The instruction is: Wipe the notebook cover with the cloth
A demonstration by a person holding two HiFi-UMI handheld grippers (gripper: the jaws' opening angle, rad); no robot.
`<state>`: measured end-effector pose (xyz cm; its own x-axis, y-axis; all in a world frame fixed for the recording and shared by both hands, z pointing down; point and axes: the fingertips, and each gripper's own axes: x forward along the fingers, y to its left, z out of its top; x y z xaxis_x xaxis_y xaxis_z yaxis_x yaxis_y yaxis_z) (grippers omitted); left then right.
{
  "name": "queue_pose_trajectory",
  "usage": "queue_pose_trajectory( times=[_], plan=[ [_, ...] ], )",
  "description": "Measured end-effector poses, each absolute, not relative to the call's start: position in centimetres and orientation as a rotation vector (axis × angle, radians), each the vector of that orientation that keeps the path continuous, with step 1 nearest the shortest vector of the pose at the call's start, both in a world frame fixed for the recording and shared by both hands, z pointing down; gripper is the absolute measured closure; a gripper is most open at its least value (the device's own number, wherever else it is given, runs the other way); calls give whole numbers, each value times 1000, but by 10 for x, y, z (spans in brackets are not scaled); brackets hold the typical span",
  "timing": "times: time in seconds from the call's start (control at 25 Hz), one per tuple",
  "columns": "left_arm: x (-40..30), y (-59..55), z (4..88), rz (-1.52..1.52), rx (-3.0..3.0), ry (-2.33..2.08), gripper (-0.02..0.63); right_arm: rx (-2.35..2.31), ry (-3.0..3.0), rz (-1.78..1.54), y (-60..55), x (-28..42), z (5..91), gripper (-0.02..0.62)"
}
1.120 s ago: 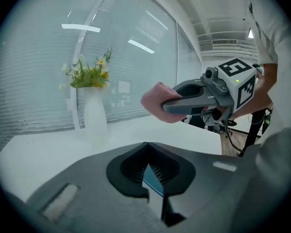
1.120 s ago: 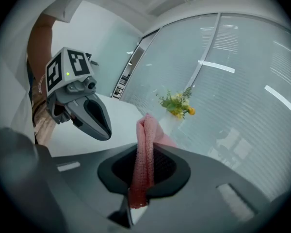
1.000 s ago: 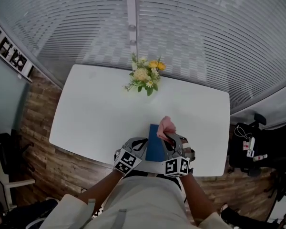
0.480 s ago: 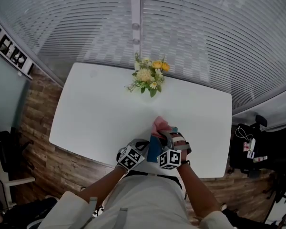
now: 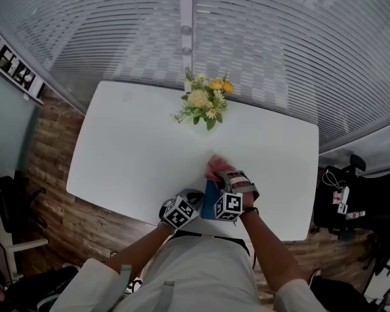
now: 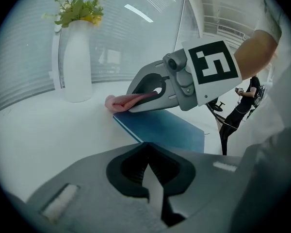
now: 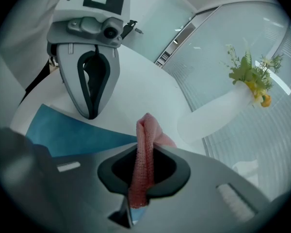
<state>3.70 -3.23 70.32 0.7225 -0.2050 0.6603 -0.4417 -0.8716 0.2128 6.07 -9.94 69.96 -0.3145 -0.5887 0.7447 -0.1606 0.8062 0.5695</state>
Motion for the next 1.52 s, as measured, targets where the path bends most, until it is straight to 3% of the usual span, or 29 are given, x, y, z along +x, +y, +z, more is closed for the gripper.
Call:
queue_pose_trajectory(
  times=[1.52],
  plan=[
    [43,-26,718,1041,2516,-397,604,470,-1783,-441,-75,59,726,589]
  ],
)
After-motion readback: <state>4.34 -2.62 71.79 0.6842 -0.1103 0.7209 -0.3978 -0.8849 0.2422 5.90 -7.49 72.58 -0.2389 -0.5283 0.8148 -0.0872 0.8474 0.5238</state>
